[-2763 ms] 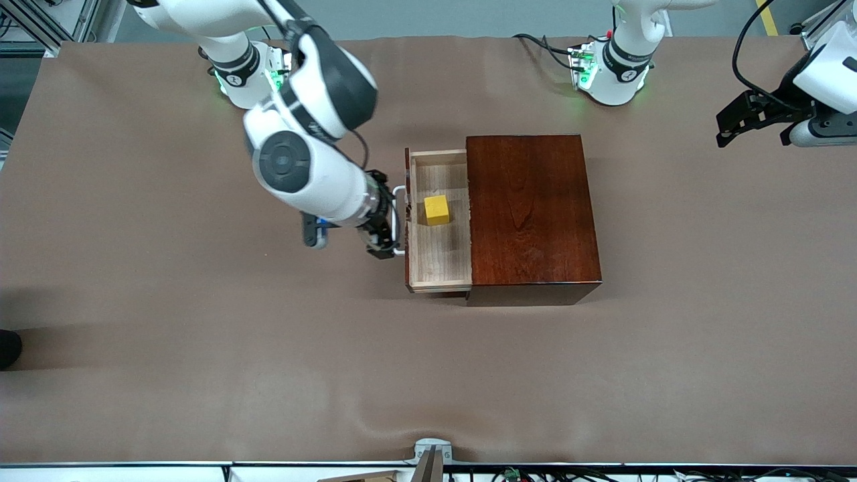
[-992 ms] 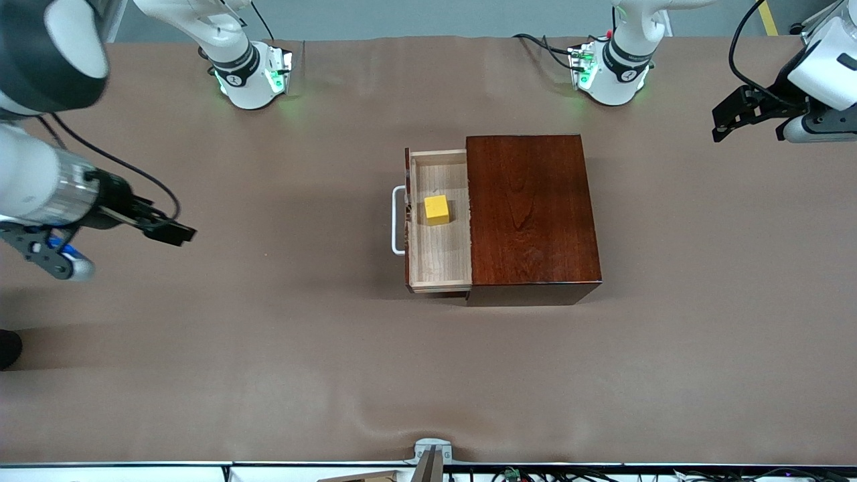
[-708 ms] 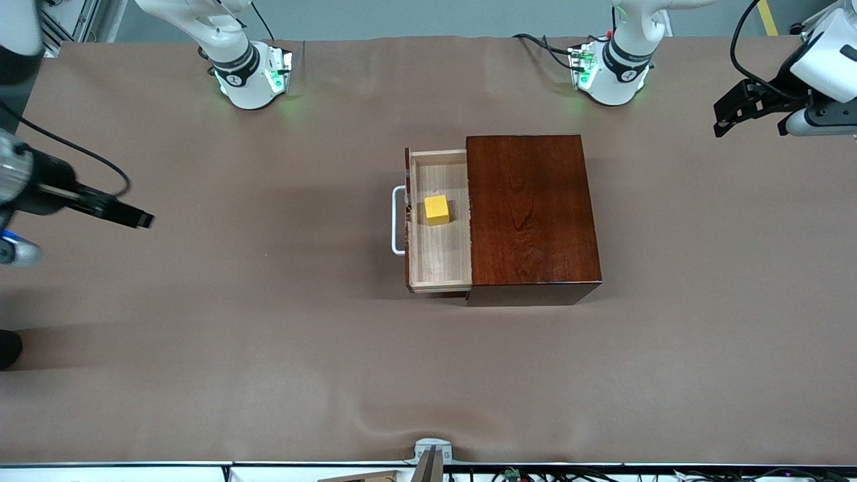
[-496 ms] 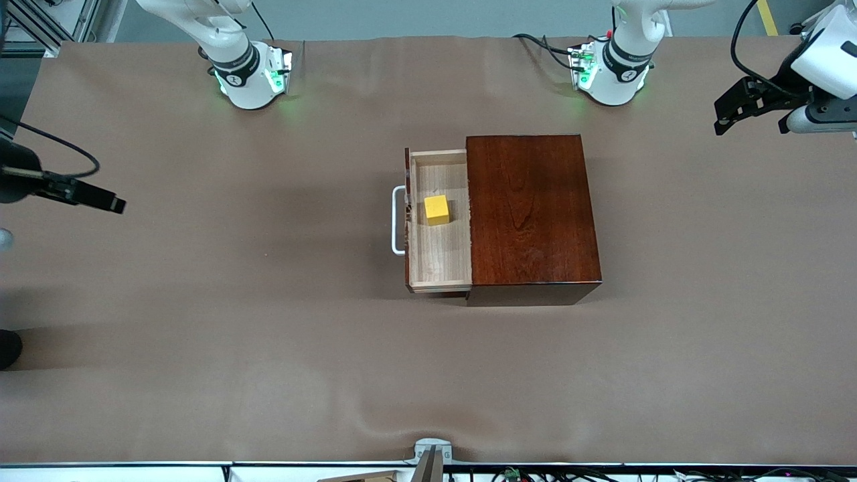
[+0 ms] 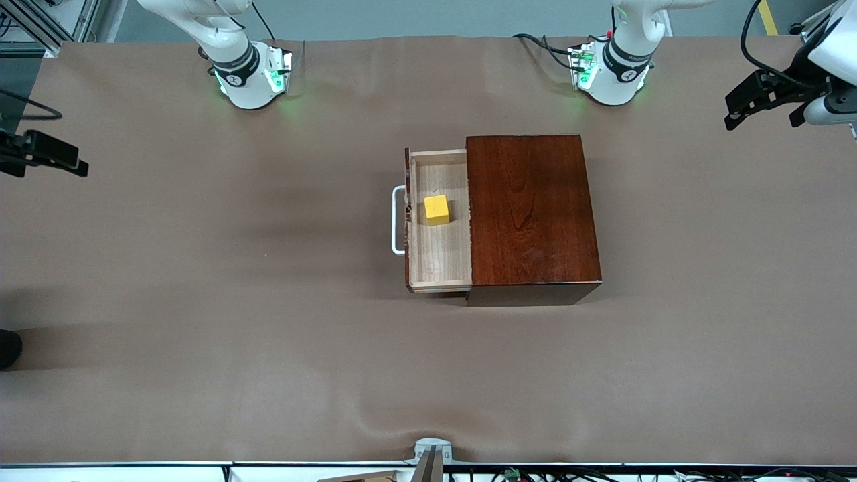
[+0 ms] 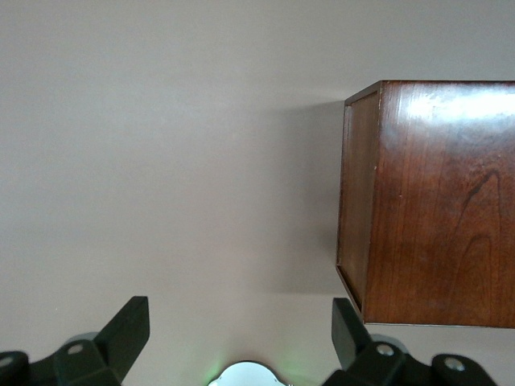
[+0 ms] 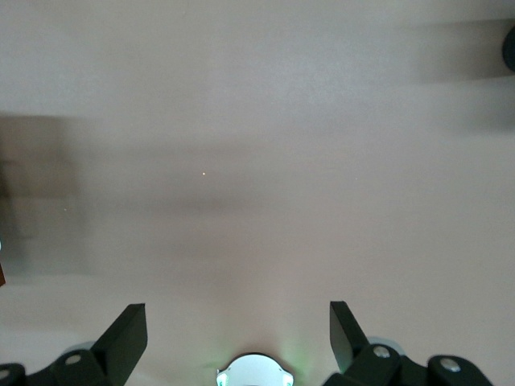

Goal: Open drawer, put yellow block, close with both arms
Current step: 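Withdraw the right gripper away from the drawer to its rest side, then move the left gripper over the box to the open drawer front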

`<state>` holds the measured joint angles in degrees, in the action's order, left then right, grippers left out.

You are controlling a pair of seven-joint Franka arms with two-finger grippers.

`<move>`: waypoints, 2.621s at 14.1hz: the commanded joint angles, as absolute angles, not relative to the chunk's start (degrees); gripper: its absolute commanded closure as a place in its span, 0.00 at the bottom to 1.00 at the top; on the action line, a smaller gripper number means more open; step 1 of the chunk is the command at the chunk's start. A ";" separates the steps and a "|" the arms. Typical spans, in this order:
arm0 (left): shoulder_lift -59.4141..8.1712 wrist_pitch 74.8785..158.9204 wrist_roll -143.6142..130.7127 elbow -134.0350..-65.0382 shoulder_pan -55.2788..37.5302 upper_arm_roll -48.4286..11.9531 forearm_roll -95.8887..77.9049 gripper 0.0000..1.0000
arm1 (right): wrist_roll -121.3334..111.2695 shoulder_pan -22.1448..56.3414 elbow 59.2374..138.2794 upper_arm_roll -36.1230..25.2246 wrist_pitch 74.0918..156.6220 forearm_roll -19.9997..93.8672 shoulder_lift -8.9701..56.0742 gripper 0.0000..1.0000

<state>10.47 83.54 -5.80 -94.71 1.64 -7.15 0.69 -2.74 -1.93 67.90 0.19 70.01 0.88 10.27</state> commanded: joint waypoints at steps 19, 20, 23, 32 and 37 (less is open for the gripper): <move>11.61 83.32 -2.81 -94.75 3.25 -7.38 -0.97 0.00 | -4.83 2.72 84.90 -3.52 73.91 -1.05 -2.28 0.00; 11.17 83.32 -2.90 -94.22 3.25 -7.47 -0.97 0.00 | -4.83 2.72 84.82 -3.60 74.00 -1.14 -2.29 0.00; 10.46 83.32 -2.99 -93.52 3.16 -7.47 -1.05 0.00 | -5.10 1.94 82.18 -3.60 74.36 -0.97 -1.15 0.00; -13.05 86.12 -37.81 -77.38 -12.08 -21.71 -3.88 0.00 | -5.89 2.20 81.47 -3.52 74.88 -0.71 -0.97 0.00; -27.66 105.25 -68.84 -72.51 -29.94 -19.87 2.98 0.00 | -5.89 2.02 81.47 -3.52 74.97 -0.35 -0.97 0.00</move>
<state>-21.91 100.47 -59.51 -76.82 -25.16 -21.12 0.66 -5.21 2.00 81.43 -3.43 74.84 -0.01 -0.31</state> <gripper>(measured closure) 0.000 0.000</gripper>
